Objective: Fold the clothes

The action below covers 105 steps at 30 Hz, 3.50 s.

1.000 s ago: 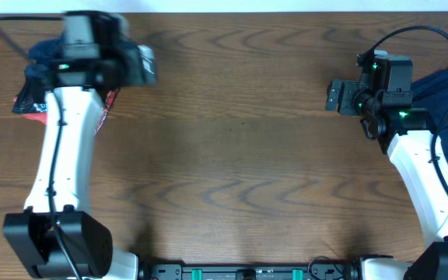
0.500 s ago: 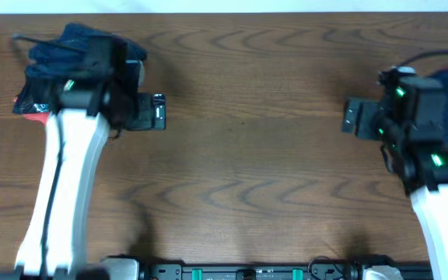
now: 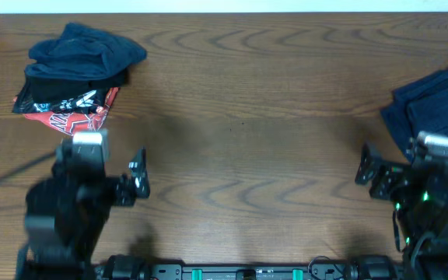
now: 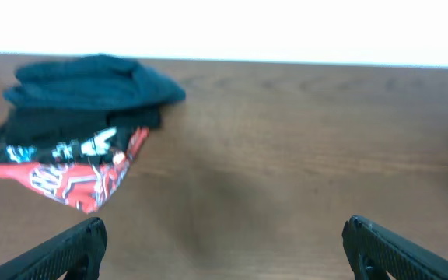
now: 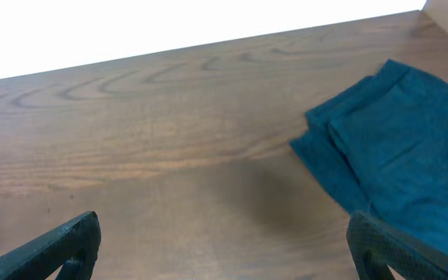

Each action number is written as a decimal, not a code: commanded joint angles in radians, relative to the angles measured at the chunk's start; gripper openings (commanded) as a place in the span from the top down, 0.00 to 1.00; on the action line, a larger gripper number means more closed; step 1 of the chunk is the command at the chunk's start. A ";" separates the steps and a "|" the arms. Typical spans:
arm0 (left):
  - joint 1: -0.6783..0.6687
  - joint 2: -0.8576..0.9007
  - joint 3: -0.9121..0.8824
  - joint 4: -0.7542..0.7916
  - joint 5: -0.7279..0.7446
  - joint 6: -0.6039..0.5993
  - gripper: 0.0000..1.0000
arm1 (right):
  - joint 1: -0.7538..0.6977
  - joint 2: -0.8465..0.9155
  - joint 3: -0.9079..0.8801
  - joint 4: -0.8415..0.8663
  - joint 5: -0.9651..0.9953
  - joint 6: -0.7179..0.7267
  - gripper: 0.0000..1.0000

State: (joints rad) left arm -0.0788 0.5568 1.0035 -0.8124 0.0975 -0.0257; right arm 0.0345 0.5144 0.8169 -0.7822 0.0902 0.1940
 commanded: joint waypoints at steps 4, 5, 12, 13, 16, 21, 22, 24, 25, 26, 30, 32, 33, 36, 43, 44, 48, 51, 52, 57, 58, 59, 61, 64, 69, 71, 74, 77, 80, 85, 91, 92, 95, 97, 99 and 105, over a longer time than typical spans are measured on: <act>0.003 -0.139 -0.034 -0.065 -0.002 -0.005 0.02 | 0.006 -0.050 -0.069 -0.070 -0.046 0.019 0.01; 0.003 -0.150 -0.034 -0.082 -0.001 -0.005 0.02 | 0.006 -0.050 -0.071 -0.090 -0.046 0.019 0.01; 0.003 -0.152 -0.034 -0.178 -0.002 -0.005 0.02 | 0.006 -0.050 -0.077 -0.259 -0.046 0.019 0.01; 0.003 -0.152 -0.034 -0.190 -0.002 -0.005 0.02 | 0.006 -0.050 -0.077 -0.278 -0.046 0.019 0.01; 0.003 -0.152 -0.034 -0.226 -0.002 -0.005 0.02 | 0.006 -0.050 -0.077 -0.333 -0.046 0.019 0.01; 0.003 -0.152 -0.034 -0.269 -0.002 -0.005 0.02 | 0.006 -0.050 -0.077 -0.353 -0.045 0.019 0.01; 0.003 -0.152 -0.034 -0.274 -0.002 -0.005 0.02 | 0.006 -0.050 -0.077 -0.352 -0.045 0.019 0.01; 0.003 -0.152 -0.034 -0.287 -0.002 -0.005 0.02 | 0.006 -0.050 -0.077 -0.352 -0.046 0.019 0.01; 0.003 -0.152 -0.034 -0.290 -0.002 -0.005 0.02 | 0.006 -0.050 -0.077 -0.352 -0.045 0.019 0.01; 0.003 -0.152 -0.034 -0.291 -0.001 -0.005 0.02 | 0.006 -0.055 -0.078 -0.352 -0.040 0.018 0.01; 0.003 -0.152 -0.034 -0.291 -0.002 -0.005 0.02 | 0.006 -0.077 -0.079 -0.342 -0.019 0.014 0.01; 0.003 -0.152 -0.034 -0.291 -0.002 -0.005 0.02 | 0.006 -0.098 -0.084 -0.323 -0.019 0.009 0.01; 0.003 -0.152 -0.034 -0.291 -0.002 -0.005 0.02 | 0.005 -0.113 -0.091 -0.303 -0.019 -0.008 0.01; 0.003 -0.152 -0.034 -0.291 -0.001 -0.005 0.02 | 0.005 -0.180 -0.143 -0.177 -0.020 -0.096 0.01; 0.003 -0.152 -0.034 -0.291 -0.002 -0.005 0.02 | 0.004 -0.385 -0.380 0.127 -0.033 -0.132 0.01; 0.003 -0.152 -0.034 -0.291 -0.002 -0.005 0.02 | 0.004 -0.409 -0.417 0.175 -0.037 -0.132 0.01; 0.003 -0.152 -0.034 -0.291 -0.002 -0.005 0.02 | 0.004 -0.493 -0.567 0.400 -0.042 -0.148 0.01; 0.003 -0.152 -0.034 -0.291 -0.001 -0.005 0.02 | -0.001 -0.509 -0.660 0.548 -0.042 -0.148 0.01; 0.003 -0.152 -0.034 -0.291 -0.001 -0.005 0.02 | -0.003 -0.509 -0.688 0.591 -0.042 -0.147 0.01; 0.003 -0.152 -0.034 -0.291 -0.002 -0.005 0.02 | -0.003 -0.509 -0.813 0.755 -0.043 -0.158 0.01; 0.003 -0.152 -0.034 -0.291 -0.001 -0.005 0.02 | -0.003 -0.509 -0.812 0.724 -0.042 -0.158 0.01; 0.003 -0.152 -0.034 -0.291 -0.001 -0.005 0.02 | -0.003 -0.509 -0.811 0.711 -0.042 -0.159 0.01; 0.003 -0.152 -0.034 -0.291 -0.001 -0.005 0.02 | -0.003 -0.509 -0.811 0.711 -0.045 -0.168 0.01; 0.003 -0.152 -0.034 -0.291 -0.002 -0.005 0.02 | -0.003 -0.508 -0.811 0.711 -0.050 -0.169 0.01; 0.003 -0.152 -0.034 -0.291 -0.002 -0.005 0.02 | -0.003 -0.507 -0.811 0.711 -0.050 -0.169 0.01; 0.003 -0.152 -0.034 -0.291 -0.002 -0.005 0.02 | -0.003 -0.507 -0.811 0.711 -0.050 -0.169 0.01; 0.003 -0.152 -0.034 -0.291 -0.002 -0.005 0.02 | -0.003 -0.507 -0.811 0.711 -0.050 -0.169 0.01; 0.003 -0.152 -0.034 -0.291 -0.002 -0.005 0.02 | -0.003 -0.507 -0.811 0.711 -0.050 -0.169 0.01; 0.003 -0.152 -0.034 -0.291 -0.002 -0.005 0.02 | -0.003 -0.507 -0.811 0.711 -0.050 -0.169 0.01; 0.003 -0.152 -0.034 -0.291 -0.002 -0.005 0.02 | -0.003 -0.507 -0.811 0.711 -0.050 -0.169 0.01; 0.003 -0.152 -0.034 -0.291 -0.002 -0.005 0.02 | -0.003 -0.507 -0.811 0.711 -0.050 -0.169 0.01; 0.003 -0.152 -0.034 -0.291 -0.002 -0.005 0.02 | -0.003 -0.507 -0.811 0.711 -0.050 -0.169 0.01; 0.003 -0.152 -0.034 -0.291 -0.002 -0.005 0.02 | -0.003 -0.507 -0.811 0.711 -0.050 -0.169 0.01; 0.003 -0.152 -0.034 -0.291 -0.002 -0.005 0.02 | -0.003 -0.507 -0.811 0.711 -0.050 -0.169 0.01; 0.003 -0.152 -0.034 -0.291 -0.002 -0.005 0.02 | -0.003 -0.507 -0.811 0.711 -0.050 -0.169 0.01; 0.003 -0.152 -0.034 -0.291 -0.002 -0.005 0.02 | -0.003 -0.507 -0.811 0.711 -0.050 -0.169 0.01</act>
State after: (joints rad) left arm -0.0788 0.4038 0.9730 -1.1015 0.0975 -0.0257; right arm 0.0341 0.0120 0.0082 -0.0677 0.0444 0.0399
